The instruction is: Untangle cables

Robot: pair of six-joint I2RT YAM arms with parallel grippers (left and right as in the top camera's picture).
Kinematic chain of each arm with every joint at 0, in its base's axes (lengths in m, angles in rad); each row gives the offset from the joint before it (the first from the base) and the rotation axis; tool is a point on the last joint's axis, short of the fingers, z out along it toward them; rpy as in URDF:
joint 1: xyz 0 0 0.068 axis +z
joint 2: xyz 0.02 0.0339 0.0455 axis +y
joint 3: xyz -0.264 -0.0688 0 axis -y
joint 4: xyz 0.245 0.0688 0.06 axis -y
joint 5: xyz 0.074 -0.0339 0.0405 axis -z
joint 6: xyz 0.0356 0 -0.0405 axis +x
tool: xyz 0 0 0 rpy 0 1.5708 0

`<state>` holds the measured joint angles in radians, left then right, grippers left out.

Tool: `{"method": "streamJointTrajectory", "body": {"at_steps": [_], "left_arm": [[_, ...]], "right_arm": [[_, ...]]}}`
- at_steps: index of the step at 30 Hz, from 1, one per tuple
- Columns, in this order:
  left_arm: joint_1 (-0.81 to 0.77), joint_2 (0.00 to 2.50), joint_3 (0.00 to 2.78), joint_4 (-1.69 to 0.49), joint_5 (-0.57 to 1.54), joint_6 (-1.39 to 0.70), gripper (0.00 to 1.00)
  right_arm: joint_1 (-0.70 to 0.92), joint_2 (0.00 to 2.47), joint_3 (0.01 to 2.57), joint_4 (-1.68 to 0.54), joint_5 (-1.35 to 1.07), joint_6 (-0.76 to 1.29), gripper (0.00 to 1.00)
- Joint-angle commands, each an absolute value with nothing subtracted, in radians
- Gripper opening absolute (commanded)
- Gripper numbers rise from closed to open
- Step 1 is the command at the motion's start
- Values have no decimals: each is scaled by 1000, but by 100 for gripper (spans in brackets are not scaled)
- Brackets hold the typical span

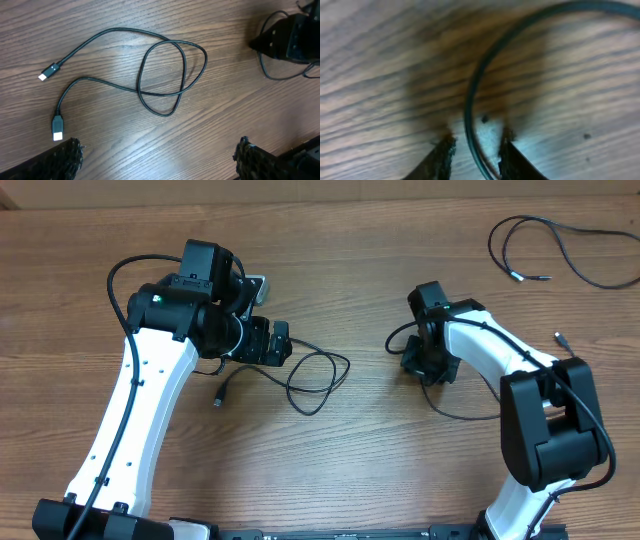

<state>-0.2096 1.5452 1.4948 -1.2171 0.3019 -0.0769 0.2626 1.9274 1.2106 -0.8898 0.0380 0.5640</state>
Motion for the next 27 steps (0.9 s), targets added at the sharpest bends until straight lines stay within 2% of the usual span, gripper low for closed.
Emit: {"method": "streamJointTrajectory", "body": {"at_steps": [1,11,20,27], "left_arm": [[-217,1549,1514,-1219,296,-90,100],[-217,1549,1514,-1219,296,-90,100],[-217,1549,1514,-1219,296,-90,100],[-217,1549,1514,-1218,295,-90,100]], "right_arm": [[268,1968,1189,-891,51,569,25],[182,1968,1238,-919,184,530,4],[-12,1967,1438,-948,243,457,4],[-109,1967,1526,-915,243,262,4]]}}
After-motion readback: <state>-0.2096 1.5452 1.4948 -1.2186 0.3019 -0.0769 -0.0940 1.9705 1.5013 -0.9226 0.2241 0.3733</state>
